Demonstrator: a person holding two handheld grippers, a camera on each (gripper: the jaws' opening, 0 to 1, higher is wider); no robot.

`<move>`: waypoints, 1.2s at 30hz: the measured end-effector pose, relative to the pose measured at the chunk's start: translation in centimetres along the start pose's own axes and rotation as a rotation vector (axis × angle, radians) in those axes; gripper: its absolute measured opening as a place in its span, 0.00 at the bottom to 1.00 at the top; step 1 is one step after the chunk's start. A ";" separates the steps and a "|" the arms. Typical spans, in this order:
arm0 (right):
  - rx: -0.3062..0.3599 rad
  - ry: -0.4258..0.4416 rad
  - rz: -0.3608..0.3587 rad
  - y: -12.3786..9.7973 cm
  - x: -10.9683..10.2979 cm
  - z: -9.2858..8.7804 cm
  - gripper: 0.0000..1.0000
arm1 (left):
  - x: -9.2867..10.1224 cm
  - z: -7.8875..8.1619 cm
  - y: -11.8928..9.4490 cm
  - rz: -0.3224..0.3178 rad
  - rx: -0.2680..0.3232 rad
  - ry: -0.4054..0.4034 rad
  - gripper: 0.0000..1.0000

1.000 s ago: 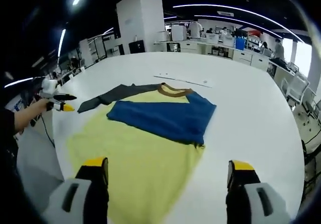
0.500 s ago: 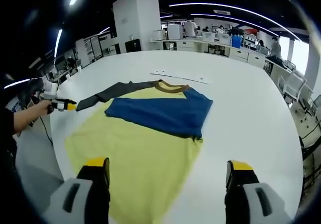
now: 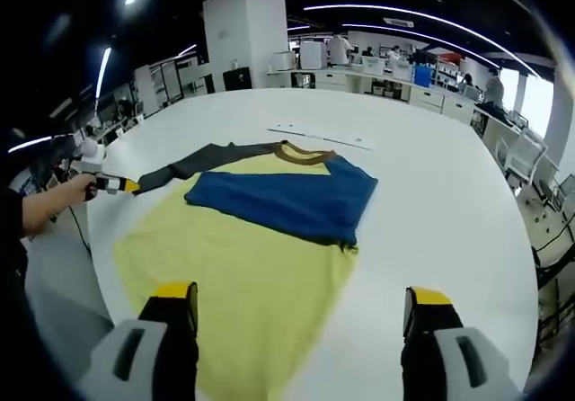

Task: Fold the garment on the visible template until the final outline fits inside the template.

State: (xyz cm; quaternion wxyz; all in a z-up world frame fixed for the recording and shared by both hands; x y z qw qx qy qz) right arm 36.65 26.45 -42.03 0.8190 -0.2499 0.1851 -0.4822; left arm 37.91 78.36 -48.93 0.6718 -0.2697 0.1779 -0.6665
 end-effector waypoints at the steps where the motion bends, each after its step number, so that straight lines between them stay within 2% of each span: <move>1: 0.000 -0.001 0.000 0.0 0.0 0.0 0.95 | 0.0 0.0 0.0 0.012 -0.001 -0.008 0.19; 3: -0.004 -0.002 0.000 -0.1 0.0 -0.1 0.95 | -0.4 -0.2 -0.2 0.088 -0.030 -0.039 0.10; 4: -0.005 -0.001 -0.001 -0.1 -0.1 -0.1 0.95 | -0.3 -0.3 -0.3 0.103 -0.049 -0.049 0.05; 5: -0.007 0.000 -0.002 -0.1 -0.1 -0.2 0.95 | -0.5 0.0 -0.3 0.123 -0.038 -0.049 0.04; 6: -0.007 0.000 -0.001 -0.1 -0.2 -0.3 0.95 | -0.3 -0.1 -0.3 0.133 -0.045 -0.100 0.04; 15: -0.014 0.005 -0.006 -0.1 -0.2 -0.6 0.94 | 0.1 0.4 0.0 0.136 -0.057 -0.059 0.04; 21: -0.018 0.008 -0.014 -0.1 0.0 -0.7 0.93 | 0.4 0.4 0.3 0.134 -0.059 -0.082 0.00; 26: -0.023 0.009 -0.012 -0.1 0.0 -0.8 0.92 | 0.5 0.4 0.3 0.130 -0.060 -0.061 0.00; 31: -0.017 0.011 -0.011 -0.1 0.0 -0.6 0.92 | 0.2 0.3 0.0 0.095 -0.048 -0.103 0.00; 36: -0.020 0.003 -0.008 -0.2 -0.1 -0.4 0.92 | -0.3 1.0 -0.7 0.080 -0.014 -0.073 0.00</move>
Point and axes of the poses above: the point that each gripper's makers call its tool centre point, and the gripper's own axes: y roughly forward along the fingers, x roughly to its right, z roughly out of its top, the point moved 6 cm from there along -y, roughly backward along the fingers, and after that the axes turned 8 degrees about x, right-handed, at the moved point
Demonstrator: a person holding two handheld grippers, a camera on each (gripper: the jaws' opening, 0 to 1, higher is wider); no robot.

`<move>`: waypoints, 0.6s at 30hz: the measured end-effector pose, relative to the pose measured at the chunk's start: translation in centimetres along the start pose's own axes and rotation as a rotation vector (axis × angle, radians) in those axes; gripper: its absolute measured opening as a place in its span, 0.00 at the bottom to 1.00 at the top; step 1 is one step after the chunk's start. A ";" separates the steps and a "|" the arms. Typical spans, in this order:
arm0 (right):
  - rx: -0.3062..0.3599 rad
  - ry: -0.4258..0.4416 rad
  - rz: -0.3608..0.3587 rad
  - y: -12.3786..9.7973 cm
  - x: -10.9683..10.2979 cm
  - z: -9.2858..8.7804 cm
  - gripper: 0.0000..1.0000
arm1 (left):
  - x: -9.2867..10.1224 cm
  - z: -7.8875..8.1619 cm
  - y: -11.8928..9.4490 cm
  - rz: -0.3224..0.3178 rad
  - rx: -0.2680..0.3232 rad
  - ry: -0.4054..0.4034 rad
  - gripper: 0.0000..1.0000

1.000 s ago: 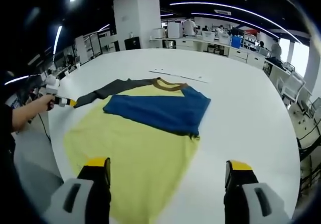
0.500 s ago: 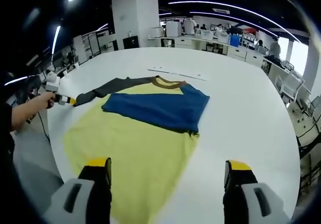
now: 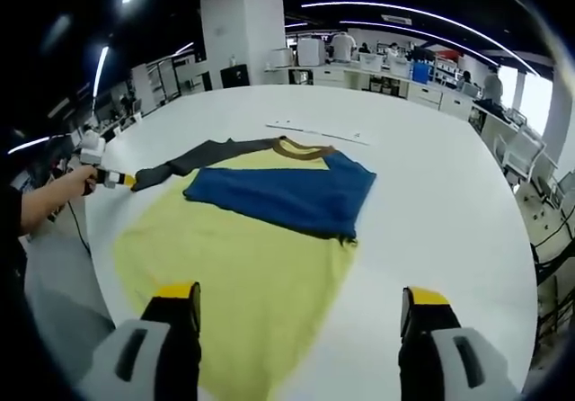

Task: Fold the garment on the visible template until the final outline fits inside the template.

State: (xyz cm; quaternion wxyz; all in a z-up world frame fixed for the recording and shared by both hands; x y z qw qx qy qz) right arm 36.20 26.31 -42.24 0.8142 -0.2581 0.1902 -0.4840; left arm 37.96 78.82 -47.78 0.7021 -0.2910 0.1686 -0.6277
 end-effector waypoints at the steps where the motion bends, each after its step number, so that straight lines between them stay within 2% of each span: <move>1: -0.001 -0.002 0.001 0.0 0.0 0.0 0.92 | -0.2 0.2 0.0 0.000 0.005 0.007 0.00; 6: -0.001 0.008 0.012 -0.2 -0.3 0.1 0.93 | -1.1 1.6 -0.2 -0.008 0.035 0.042 0.00; 11: 0.018 0.019 0.023 -0.7 -0.7 0.5 0.96 | -2.5 3.3 -0.3 0.004 0.056 0.134 0.00; 18: 0.018 -0.005 0.038 -1.2 -1.3 0.9 0.99 | -4.7 3.8 0.0 0.028 0.054 0.133 0.00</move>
Point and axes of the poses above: the point that each gripper's makers call its tool centre point, and the gripper's own axes: y roughly forward along the fingers, x roughly to its right, z roughly out of its top, the point moved 6 cm from there along -y, roughly backward along the fingers, and after that the axes turned 8 degrees about x, right-handed, at the moved point
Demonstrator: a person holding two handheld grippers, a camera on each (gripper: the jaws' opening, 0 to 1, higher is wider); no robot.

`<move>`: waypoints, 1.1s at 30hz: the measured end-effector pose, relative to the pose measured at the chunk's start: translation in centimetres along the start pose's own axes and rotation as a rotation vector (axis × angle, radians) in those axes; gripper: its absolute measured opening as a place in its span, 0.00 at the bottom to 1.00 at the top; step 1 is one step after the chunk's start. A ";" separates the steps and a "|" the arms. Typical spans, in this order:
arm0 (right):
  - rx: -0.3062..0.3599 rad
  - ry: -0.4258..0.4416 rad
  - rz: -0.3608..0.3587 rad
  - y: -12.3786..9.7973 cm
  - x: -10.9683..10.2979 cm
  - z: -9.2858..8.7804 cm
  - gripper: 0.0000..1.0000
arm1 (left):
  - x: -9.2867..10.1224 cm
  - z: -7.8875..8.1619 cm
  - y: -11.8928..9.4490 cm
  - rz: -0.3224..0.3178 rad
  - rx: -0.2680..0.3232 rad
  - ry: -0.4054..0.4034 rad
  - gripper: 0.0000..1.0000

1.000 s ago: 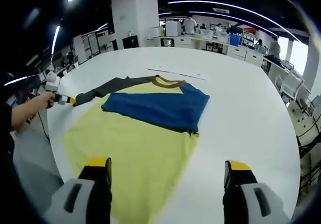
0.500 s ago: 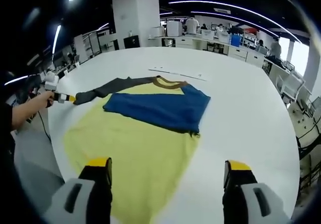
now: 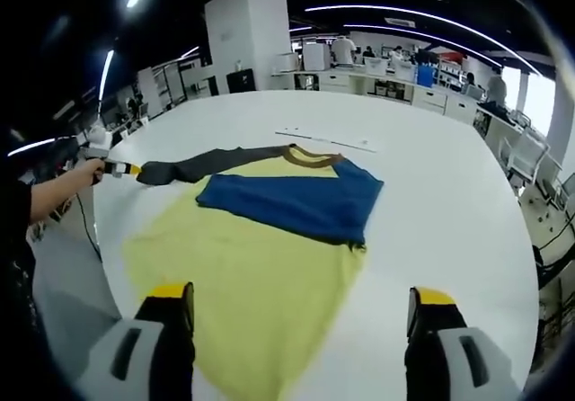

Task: Fold the garment on the visible template until the final outline fits inside the template.

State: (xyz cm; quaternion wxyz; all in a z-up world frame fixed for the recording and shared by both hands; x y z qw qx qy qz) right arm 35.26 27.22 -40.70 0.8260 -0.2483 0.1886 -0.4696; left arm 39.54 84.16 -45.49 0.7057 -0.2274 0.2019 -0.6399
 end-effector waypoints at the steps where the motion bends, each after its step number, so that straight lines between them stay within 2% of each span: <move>1: -0.002 -0.004 0.003 -0.1 -0.1 0.0 0.99 | -0.2 -0.1 0.1 0.001 -0.001 -0.009 0.00; 8: -0.004 -0.007 0.026 -0.7 -0.8 0.3 0.99 | -1.5 -0.3 1.1 0.005 -0.008 -0.034 0.00; 13: -0.001 0.004 0.026 -0.9 -0.9 0.4 0.99 | -1.5 0.3 1.9 -0.006 -0.014 0.021 0.00; 22: -0.001 0.022 0.008 -1.2 -0.5 0.3 0.99 | -2.8 0.4 3.3 0.010 -0.051 0.058 0.00; 25: 0.000 0.024 -0.002 -1.2 -0.3 0.4 0.99 | -3.1 0.1 3.4 0.041 -0.072 0.045 0.00; 33: -0.001 0.026 -0.007 -1.3 -0.4 0.6 0.99 | -2.8 -0.2 3.5 0.037 -0.073 0.081 0.00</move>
Point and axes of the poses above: the point that each gripper's makers call its tool centre point, and the gripper's own axes: y roughly forward along the fingers, x roughly to its right, z roughly out of its top, the point moved 6 cm from there along -y, roughly backward along the fingers, and after that the axes turned 8 degrees about x, right-handed, at the moved point
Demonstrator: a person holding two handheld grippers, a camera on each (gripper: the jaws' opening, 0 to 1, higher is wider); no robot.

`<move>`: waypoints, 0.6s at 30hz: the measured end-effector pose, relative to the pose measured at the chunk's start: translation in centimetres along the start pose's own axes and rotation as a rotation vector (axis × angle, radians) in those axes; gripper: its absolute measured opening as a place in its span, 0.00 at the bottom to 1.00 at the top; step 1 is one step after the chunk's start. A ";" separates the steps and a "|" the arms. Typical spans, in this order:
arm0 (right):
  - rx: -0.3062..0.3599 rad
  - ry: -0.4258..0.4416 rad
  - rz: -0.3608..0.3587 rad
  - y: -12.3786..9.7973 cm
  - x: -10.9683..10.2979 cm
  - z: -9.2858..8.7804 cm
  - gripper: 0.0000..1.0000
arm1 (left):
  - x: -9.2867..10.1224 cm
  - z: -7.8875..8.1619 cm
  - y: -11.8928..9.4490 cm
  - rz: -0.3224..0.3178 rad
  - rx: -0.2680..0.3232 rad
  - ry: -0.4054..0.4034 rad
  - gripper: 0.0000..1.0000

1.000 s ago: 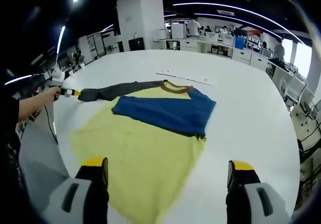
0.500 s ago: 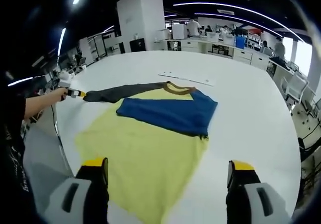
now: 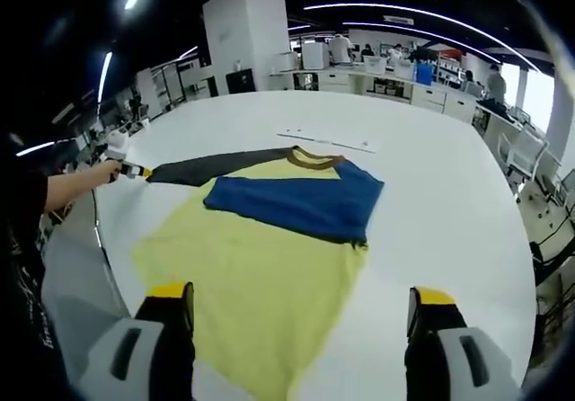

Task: Fold the garment on the visible template until the final outline fits inside the template.

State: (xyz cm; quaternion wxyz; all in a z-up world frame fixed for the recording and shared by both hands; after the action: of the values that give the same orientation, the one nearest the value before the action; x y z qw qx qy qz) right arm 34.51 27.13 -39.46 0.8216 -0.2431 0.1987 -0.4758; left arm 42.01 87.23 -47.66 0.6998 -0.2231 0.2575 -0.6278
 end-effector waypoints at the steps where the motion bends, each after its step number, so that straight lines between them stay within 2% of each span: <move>1: 0.000 0.000 -0.001 0.0 0.0 0.0 0.99 | -0.1 0.0 0.0 0.005 -0.001 -0.002 0.00; 2: -0.001 -0.001 -0.002 0.0 0.0 0.0 0.99 | -0.2 0.0 -0.1 0.029 0.004 -0.017 0.00; 5: 0.000 0.003 -0.009 0.0 0.0 0.0 0.99 | 0.0 0.1 -0.3 0.038 0.010 -0.019 0.00; 9: 0.006 0.006 -0.009 -0.1 -0.2 0.1 0.99 | 0.2 0.0 -0.9 0.047 0.007 -0.057 0.18; 18: 0.008 0.001 0.002 -0.2 -0.4 0.1 0.99 | 0.4 -1.2 -1.3 0.076 -0.013 -0.119 0.18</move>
State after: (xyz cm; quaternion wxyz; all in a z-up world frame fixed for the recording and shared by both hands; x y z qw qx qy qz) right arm 34.22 27.40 -39.25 0.8230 -0.2393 0.1973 -0.4759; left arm 40.25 86.74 -47.81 0.7357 -0.2546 0.2278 -0.5849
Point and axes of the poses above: the point that each gripper's makers call its tool centre point, and the gripper's own axes: y roughly forward along the fingers, x roughly to its right, z roughly out of its top, the point moved 6 cm from there along -y, roughly backward along the fingers, and after that the axes turned 8 degrees about x, right-handed, at the moved point
